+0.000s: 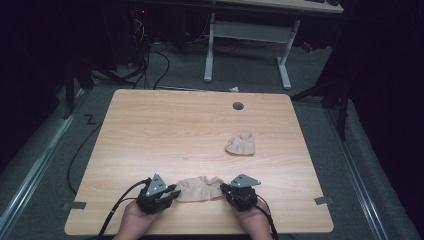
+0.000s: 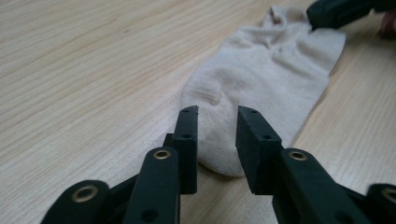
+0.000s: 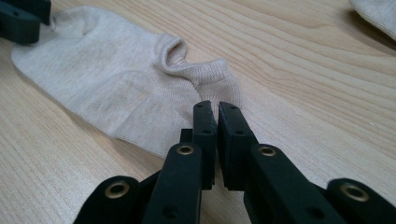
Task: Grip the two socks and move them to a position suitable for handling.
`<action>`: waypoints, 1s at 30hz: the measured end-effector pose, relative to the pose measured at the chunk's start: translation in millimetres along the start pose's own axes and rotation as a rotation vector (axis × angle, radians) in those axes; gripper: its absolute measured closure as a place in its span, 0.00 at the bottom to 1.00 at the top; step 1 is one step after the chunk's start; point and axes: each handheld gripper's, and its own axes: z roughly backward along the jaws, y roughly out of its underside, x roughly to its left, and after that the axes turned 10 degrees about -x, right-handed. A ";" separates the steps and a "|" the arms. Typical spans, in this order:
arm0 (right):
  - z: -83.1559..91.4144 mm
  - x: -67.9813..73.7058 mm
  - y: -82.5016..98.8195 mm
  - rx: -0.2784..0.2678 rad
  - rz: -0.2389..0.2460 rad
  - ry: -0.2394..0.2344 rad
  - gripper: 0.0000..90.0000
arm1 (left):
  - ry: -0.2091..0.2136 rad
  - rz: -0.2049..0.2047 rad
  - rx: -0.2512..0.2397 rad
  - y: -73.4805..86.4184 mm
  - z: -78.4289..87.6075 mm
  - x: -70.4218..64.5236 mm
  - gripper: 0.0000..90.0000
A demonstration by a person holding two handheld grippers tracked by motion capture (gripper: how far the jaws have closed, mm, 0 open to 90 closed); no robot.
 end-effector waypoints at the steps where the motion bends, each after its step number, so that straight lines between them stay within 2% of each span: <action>1: 0.0 0.0 -0.1 -0.001 0.005 0.000 0.96 | -0.006 -0.003 -0.009 -0.3 2.8 1.9 0.76; 5: 1.8 0.9 -2.2 0.008 -0.017 -0.023 0.95 | -0.050 -0.010 -0.033 1.0 14.3 12.4 0.71; 8: 6.2 0.2 -7.3 -0.007 -0.007 -0.014 0.93 | -0.091 -0.007 -0.049 2.5 22.6 21.9 0.66; 13: 12.5 -7.3 -22.8 -0.029 0.017 0.028 0.88 | -0.128 0.016 -0.080 2.4 31.2 32.1 0.62; 16: 11.7 -18.2 -34.9 -0.038 0.026 0.069 0.84 | -0.137 0.010 -0.079 2.9 32.0 33.9 0.61; 22: -3.8 -46.1 -57.5 -0.026 0.002 0.128 0.79 | -0.143 0.004 -0.070 4.7 31.0 35.9 0.59; 25: -17.2 -58.9 -65.3 0.002 -0.005 0.162 0.78 | -0.144 0.009 -0.072 4.9 32.3 37.9 0.59; 27: -26.8 -66.9 -69.9 0.029 0.000 0.188 0.75 | -0.145 0.011 -0.075 4.9 33.1 38.7 0.59; 30: -40.7 -78.6 -74.9 0.061 -0.021 0.205 0.66 | -0.142 0.018 -0.072 5.3 33.1 40.4 0.59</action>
